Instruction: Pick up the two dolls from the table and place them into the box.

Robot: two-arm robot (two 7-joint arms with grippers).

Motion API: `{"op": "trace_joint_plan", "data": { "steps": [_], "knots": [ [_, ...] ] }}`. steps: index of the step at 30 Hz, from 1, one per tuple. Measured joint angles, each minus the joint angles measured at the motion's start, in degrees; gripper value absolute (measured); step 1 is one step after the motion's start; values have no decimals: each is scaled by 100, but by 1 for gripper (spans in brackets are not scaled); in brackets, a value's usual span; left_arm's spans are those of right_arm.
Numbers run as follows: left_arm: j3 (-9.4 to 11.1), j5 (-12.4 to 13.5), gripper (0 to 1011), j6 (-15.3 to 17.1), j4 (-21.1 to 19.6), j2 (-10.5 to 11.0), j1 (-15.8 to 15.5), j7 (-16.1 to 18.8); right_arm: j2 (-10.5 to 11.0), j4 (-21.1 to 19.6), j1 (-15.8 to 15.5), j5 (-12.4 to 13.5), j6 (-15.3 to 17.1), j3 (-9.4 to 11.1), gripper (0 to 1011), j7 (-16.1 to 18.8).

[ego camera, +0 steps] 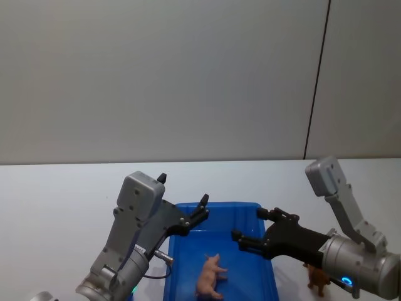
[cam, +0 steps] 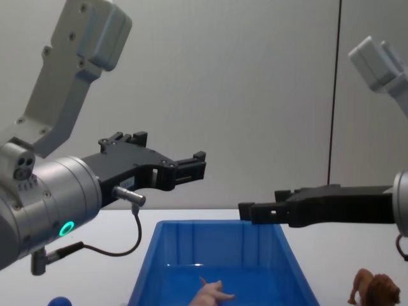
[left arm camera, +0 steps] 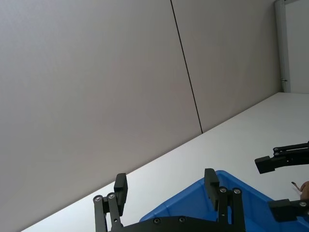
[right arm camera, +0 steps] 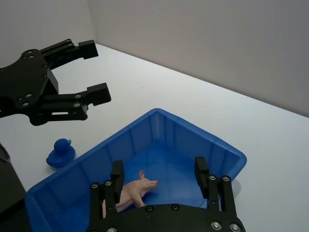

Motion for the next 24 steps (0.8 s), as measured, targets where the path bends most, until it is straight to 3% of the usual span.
{"op": "trace_joint_plan", "data": {
  "steps": [6,24],
  "knots": [
    [0,0,1003,0,0,0,0,0,88,-31,-81,24,-92,41,998,-165],
    [0,0,1003,0,0,0,0,0,694,-751,-968,528,-520,356,1001,-1073]
  ]
}}
